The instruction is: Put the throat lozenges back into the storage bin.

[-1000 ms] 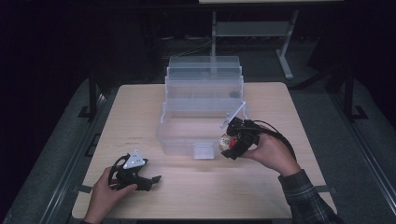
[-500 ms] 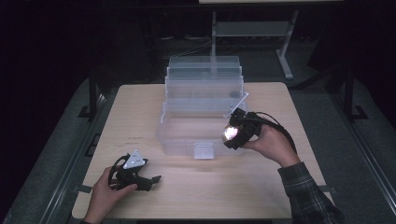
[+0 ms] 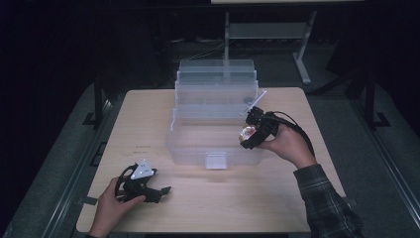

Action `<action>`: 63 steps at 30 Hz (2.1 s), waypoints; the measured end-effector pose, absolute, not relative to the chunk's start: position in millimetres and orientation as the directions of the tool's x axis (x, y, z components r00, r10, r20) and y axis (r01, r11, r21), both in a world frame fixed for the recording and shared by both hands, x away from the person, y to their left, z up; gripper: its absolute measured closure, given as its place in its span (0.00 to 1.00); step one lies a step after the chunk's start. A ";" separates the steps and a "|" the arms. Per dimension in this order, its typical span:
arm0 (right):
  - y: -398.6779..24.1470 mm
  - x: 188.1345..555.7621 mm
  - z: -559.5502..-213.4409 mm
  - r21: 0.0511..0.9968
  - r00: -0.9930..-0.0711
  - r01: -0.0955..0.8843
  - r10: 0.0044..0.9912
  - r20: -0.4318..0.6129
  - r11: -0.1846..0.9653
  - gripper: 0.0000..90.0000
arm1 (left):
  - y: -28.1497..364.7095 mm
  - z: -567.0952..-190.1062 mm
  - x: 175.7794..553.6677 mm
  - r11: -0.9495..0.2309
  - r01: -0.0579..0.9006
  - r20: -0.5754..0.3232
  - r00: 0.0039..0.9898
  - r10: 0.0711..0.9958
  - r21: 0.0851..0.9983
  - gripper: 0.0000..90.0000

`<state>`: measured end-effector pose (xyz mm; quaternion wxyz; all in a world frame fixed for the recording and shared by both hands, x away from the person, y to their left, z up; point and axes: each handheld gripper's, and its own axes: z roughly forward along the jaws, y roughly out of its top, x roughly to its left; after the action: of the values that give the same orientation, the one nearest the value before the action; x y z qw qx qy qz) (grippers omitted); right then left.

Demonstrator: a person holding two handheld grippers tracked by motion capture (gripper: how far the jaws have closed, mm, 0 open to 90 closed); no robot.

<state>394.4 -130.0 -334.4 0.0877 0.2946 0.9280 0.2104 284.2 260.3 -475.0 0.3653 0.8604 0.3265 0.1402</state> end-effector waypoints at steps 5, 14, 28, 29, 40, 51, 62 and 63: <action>-132.8 401.6 -338.1 0.431 -0.800 0.527 0.599 -0.040 0.732 0.22 | 260.4 -474.9 284.2 -0.522 0.460 0.002 0.748 0.663 0.719 0.14; -136.9 408.9 -342.9 0.419 -0.786 0.550 0.617 -0.031 0.722 0.22 | 260.4 -474.8 284.1 -0.522 0.460 0.002 0.748 0.663 0.718 0.14; -138.0 411.4 -348.3 0.404 -0.788 0.557 0.616 -0.019 0.725 0.22 | 260.4 -474.8 284.2 -0.523 0.460 0.003 0.749 0.663 0.718 0.14; -137.7 411.4 -348.3 0.403 -0.787 0.558 0.616 -0.020 0.725 0.22 | 260.4 -474.8 284.2 -0.522 0.460 0.003 0.749 0.663 0.718 0.14; -137.2 413.0 -351.2 0.386 -0.788 0.564 0.616 -0.015 0.730 0.22 | 260.4 -474.9 284.2 -0.522 0.460 0.003 0.749 0.663 0.718 0.14; -137.5 412.7 -351.5 0.386 -0.788 0.561 0.615 -0.020 0.732 0.21 | 260.4 -474.9 284.2 -0.522 0.460 0.003 0.749 0.663 0.718 0.14; -144.8 406.8 -344.1 0.407 -0.785 0.557 0.619 -0.027 0.724 0.21 | 260.2 -474.8 284.2 -0.522 0.460 0.003 0.748 0.664 0.718 0.13; -146.2 405.9 -343.2 0.408 -0.785 0.556 0.619 -0.030 0.724 0.21 | 260.2 -474.8 284.2 -0.522 0.460 0.003 0.748 0.664 0.718 0.13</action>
<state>405.9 -146.2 -343.2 0.0823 0.3178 0.9248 0.1925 284.2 260.2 -474.8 0.3641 0.8611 0.3263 0.1397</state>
